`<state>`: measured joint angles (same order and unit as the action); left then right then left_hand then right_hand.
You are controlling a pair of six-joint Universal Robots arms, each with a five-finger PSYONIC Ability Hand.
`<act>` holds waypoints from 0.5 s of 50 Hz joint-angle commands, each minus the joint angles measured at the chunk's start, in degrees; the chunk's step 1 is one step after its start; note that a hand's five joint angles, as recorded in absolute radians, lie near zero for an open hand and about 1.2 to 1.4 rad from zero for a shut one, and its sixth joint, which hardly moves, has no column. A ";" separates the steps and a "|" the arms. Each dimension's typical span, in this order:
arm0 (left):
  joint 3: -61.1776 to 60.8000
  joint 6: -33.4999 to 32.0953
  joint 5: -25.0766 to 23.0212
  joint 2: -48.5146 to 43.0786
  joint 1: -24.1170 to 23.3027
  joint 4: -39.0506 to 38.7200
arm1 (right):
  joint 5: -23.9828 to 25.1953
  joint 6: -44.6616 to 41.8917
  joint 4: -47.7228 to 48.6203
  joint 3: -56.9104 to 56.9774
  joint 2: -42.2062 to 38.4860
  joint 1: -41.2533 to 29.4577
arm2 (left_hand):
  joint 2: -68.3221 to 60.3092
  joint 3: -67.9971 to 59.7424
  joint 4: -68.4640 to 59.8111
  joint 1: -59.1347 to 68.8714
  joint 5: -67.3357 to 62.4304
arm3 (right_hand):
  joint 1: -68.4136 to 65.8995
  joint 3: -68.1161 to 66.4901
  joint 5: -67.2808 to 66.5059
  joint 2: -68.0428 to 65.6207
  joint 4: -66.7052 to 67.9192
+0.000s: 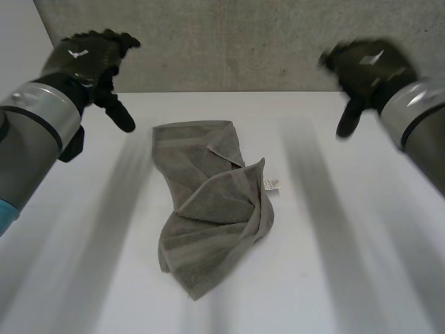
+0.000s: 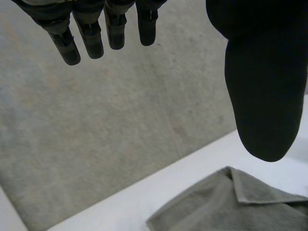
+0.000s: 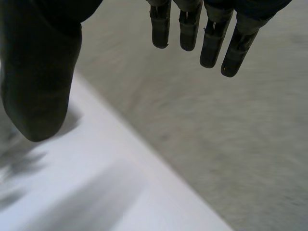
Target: Fold the towel.
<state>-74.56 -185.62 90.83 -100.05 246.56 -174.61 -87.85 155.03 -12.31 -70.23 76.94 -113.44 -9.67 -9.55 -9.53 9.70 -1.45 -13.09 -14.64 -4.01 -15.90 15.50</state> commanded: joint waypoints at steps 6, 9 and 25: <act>-0.32 -6.32 -8.99 -12.17 -0.03 -0.20 | 10.93 -18.63 2.43 -16.05 -3.72 -9.86 | -0.88 -1.01 -1.02 0.85 0.90 | 3.09 4.64 4.01 5.90 -5.50; -0.67 -8.78 -9.61 -14.37 -0.20 -1.51 | 13.74 -18.71 10.60 -22.11 -4.08 -11.62 | -0.54 -0.67 -0.69 0.51 1.23 | 3.09 4.64 4.01 5.90 -5.50; -4.36 -10.73 -12.51 -18.51 -0.20 -11.27 | 13.77 -15.20 23.91 -24.00 -18.31 -18.92 | -0.54 -0.67 -0.68 0.51 1.24 | -33.71 -32.17 -32.79 -30.91 31.30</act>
<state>-77.63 -196.67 79.91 -118.50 246.35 -183.79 -71.90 138.40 12.06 -97.95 63.78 -131.68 -9.67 -9.56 -9.53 9.70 -1.45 -27.13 -27.04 -17.42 -26.92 26.89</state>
